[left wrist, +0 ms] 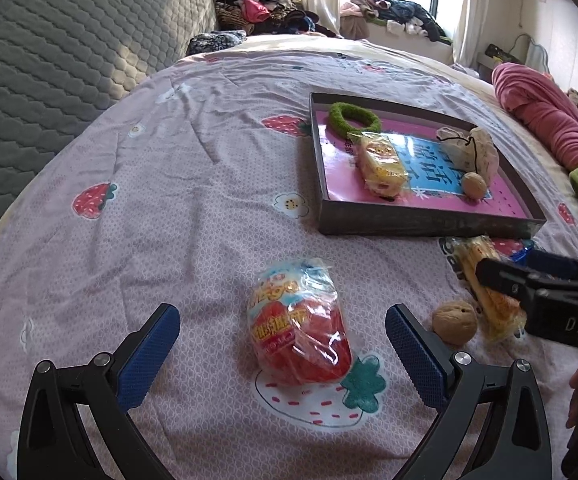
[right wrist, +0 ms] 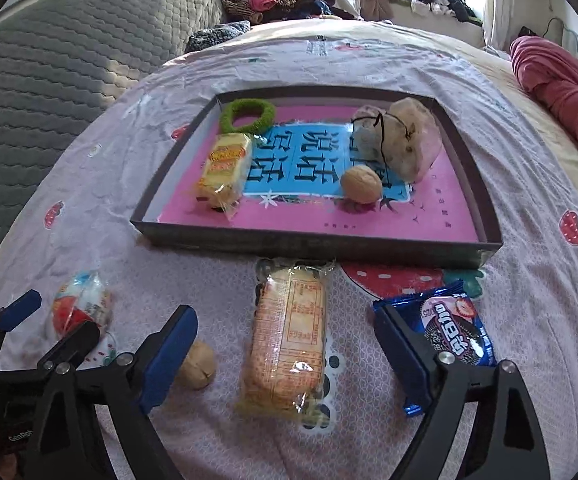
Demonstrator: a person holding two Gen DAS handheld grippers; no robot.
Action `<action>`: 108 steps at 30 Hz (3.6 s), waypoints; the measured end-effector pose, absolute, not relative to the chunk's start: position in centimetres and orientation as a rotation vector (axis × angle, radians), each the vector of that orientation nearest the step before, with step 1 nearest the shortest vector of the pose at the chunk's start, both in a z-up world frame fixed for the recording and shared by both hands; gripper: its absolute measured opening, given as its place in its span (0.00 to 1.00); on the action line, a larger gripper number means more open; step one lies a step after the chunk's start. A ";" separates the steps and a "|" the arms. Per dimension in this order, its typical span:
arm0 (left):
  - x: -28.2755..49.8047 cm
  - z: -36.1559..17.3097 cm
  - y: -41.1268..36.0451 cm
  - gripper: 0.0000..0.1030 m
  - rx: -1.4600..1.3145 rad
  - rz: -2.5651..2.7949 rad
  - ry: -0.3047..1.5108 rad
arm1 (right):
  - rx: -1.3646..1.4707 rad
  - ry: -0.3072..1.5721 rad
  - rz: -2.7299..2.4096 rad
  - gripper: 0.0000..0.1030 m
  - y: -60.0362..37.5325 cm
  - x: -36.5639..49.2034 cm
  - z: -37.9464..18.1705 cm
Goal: Organize objects
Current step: 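Close left gripper on the red egg packet while right gripper closes on the wafer packet, then lift the egg packet with left gripper while right gripper lifts the wafer packet toward the tray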
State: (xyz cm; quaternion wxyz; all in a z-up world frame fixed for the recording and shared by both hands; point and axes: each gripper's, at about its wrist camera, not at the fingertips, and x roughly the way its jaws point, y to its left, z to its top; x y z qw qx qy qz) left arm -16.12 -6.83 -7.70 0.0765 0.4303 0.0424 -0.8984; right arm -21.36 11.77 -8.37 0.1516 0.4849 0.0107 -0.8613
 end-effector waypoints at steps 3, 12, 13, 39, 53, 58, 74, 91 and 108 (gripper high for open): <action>-16.1 -7.7 -6.9 0.96 1.280 -2.692 0.135 | 1.410 0.046 -2.471 0.84 11.6 -21.5 -9.1; -16.7 -8.7 -7.0 0.70 1.313 -2.662 0.111 | 1.448 0.053 -2.456 0.73 11.3 -21.9 -10.5; -16.8 -9.0 -7.1 0.68 1.330 -2.656 0.118 | 1.450 0.058 -2.457 0.72 11.3 -21.9 -10.6; -16.0 -8.6 -6.1 0.52 1.305 -2.729 0.132 | 1.358 0.049 -2.467 0.38 12.7 -19.9 -8.6; -13.5 -5.7 -3.3 0.52 1.194 -2.791 0.042 | 1.270 0.007 -2.504 0.38 13.4 -14.7 -6.2; -11.9 -4.7 -2.1 0.52 1.162 -2.831 0.036 | 1.251 0.020 -2.524 0.38 13.9 -12.9 -5.1; -7.8 -2.4 0.2 0.52 1.118 -2.870 0.109 | 1.174 0.031 -2.560 0.38 15.8 -9.2 -1.5; -6.3 2.3 1.1 0.52 1.048 -2.874 0.131 | 1.035 0.020 -2.588 0.38 17.3 -7.4 3.5; -8.2 6.6 2.0 0.52 0.984 -2.898 0.082 | 0.897 0.076 -2.643 0.38 17.8 -8.3 9.2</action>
